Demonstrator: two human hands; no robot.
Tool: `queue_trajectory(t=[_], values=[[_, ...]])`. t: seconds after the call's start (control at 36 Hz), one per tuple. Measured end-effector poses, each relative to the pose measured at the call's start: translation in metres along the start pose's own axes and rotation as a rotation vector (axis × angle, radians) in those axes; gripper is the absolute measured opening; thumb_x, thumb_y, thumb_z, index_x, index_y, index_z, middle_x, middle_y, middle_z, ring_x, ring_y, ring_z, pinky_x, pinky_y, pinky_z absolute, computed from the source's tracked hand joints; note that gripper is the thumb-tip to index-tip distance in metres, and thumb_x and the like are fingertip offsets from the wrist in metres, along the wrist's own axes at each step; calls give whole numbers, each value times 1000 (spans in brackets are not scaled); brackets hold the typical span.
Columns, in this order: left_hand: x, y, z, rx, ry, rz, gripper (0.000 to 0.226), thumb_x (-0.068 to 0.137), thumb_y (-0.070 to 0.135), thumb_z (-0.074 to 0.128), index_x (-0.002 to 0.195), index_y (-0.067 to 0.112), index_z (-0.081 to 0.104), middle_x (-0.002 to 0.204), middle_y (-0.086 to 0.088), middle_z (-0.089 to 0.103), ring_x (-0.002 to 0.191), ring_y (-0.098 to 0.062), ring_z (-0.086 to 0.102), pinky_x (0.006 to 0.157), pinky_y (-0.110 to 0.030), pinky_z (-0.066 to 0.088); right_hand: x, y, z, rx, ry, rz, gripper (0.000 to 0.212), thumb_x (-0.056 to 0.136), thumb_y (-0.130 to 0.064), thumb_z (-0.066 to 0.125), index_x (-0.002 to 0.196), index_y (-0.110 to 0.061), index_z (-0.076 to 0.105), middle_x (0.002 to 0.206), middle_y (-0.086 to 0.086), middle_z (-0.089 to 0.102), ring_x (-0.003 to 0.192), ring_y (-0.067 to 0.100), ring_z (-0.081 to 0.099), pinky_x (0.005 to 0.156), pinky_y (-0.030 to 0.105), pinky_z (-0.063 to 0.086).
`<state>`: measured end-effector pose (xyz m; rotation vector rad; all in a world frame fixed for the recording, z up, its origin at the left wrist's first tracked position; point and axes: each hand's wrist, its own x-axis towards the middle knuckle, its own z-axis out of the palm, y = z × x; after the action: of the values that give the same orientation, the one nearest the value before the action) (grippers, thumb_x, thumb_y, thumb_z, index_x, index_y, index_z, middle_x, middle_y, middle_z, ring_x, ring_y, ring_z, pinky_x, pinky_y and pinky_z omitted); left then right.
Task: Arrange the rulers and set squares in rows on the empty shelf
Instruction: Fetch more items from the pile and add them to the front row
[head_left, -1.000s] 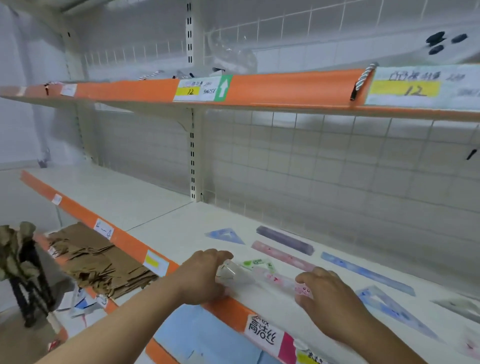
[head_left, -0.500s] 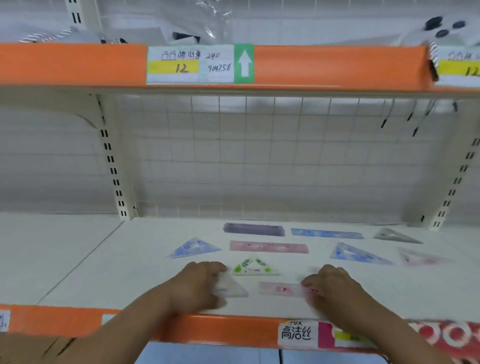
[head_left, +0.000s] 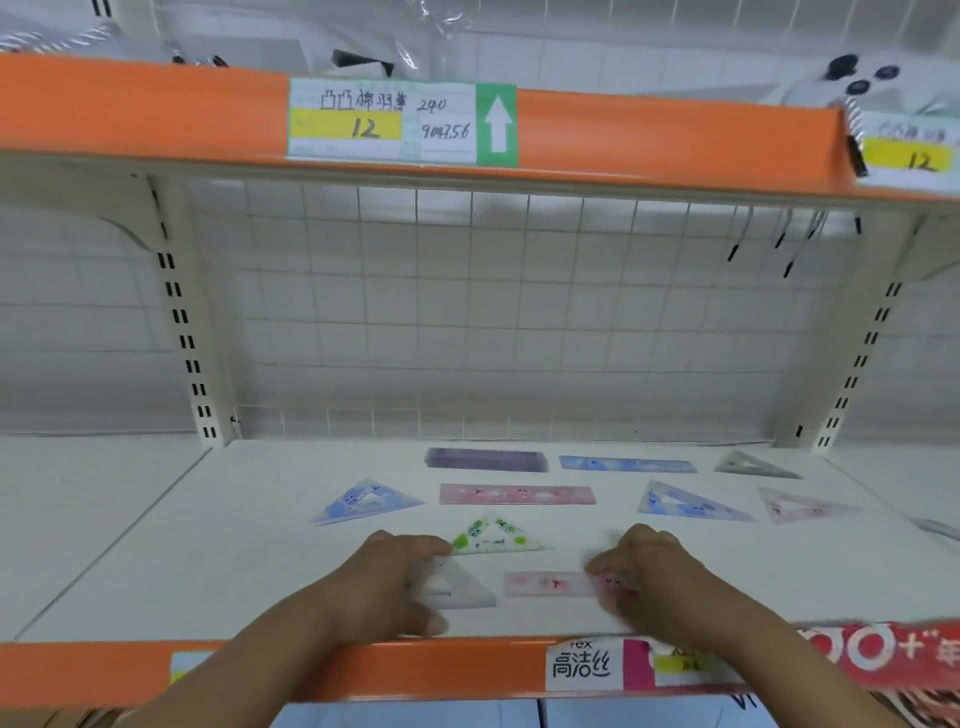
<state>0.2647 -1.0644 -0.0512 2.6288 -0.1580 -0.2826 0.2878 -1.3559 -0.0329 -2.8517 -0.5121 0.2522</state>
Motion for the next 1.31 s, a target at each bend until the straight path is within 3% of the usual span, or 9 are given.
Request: queue_trajectory(t=[0.19, 0.5, 0.58, 0.67, 0.72, 0.83, 1.06, 1.22, 1.31], values=[[-3, 7, -6, 101, -23, 52, 81, 76, 42, 74, 145, 36, 33, 145, 10, 37, 135, -12, 25, 110, -26, 27, 1, 6, 2, 52, -2, 27, 36, 93, -36, 56, 129, -40, 55, 118, -5, 43, 117, 12, 38, 101, 25, 36], [-13, -7, -17, 219, -38, -92, 89, 76, 54, 69, 149, 31, 25, 152, 9, 28, 141, -16, 20, 115, -31, 23, 4, 15, 8, 25, 43, 21, 33, 89, -40, 60, 122, -39, 59, 113, -8, 45, 112, 11, 45, 99, 26, 39], [-21, -11, -27, 299, -67, -129, 79, 81, 55, 64, 146, 23, 33, 150, 2, 32, 139, -19, 26, 114, -30, 24, 6, 17, 8, 16, 58, 21, 31, 90, -39, 60, 121, -37, 59, 114, -8, 46, 112, 11, 45, 99, 23, 39], [-24, -11, -29, 311, -83, -144, 74, 84, 55, 60, 145, 20, 35, 151, 0, 32, 140, -20, 27, 113, -30, 24, 6, 16, 8, 9, 60, 14, 21, 90, -38, 59, 111, -42, 59, 112, -9, 45, 109, 9, 45, 97, 20, 39], [-26, -10, -27, 304, -83, -144, 75, 86, 54, 60, 146, 19, 33, 152, -2, 29, 141, -21, 25, 114, -30, 23, 8, 15, 7, 6, 57, 10, 11, 90, -38, 58, 94, -46, 52, 111, -10, 45, 107, 8, 45, 96, 20, 39], [-26, -11, -26, 300, -84, -148, 79, 85, 55, 60, 149, 20, 28, 155, -1, 26, 143, -21, 23, 115, -30, 22, 9, 14, 7, -4, 28, 15, 23, 90, -36, 58, 76, -46, 43, 106, -11, 43, 105, 8, 42, 95, 20, 39], [-28, -9, -26, 316, -86, -158, 74, 86, 55, 59, 145, 18, 35, 152, -3, 30, 140, -22, 28, 113, -30, 24, 11, 11, 6, -7, 7, -5, 13, 92, -30, 55, 91, -38, 46, 105, -11, 43, 104, 9, 40, 90, 20, 38], [-27, -4, -27, 321, -90, -163, 72, 86, 52, 60, 144, 18, 36, 151, -3, 32, 139, -21, 30, 112, -30, 26, 7, 12, 5, -15, 2, -49, 20, 94, -23, 49, 86, -38, 37, 103, -13, 47, 99, 9, 41, 86, 22, 39], [-26, 0, -27, 328, -106, -169, 71, 86, 52, 60, 144, 18, 36, 150, -4, 32, 138, -22, 31, 112, -32, 27, 6, 11, 7, -10, 13, -81, 22, 95, -22, 47, 97, -43, 40, 105, -15, 48, 101, 8, 43, 90, 23, 39]])
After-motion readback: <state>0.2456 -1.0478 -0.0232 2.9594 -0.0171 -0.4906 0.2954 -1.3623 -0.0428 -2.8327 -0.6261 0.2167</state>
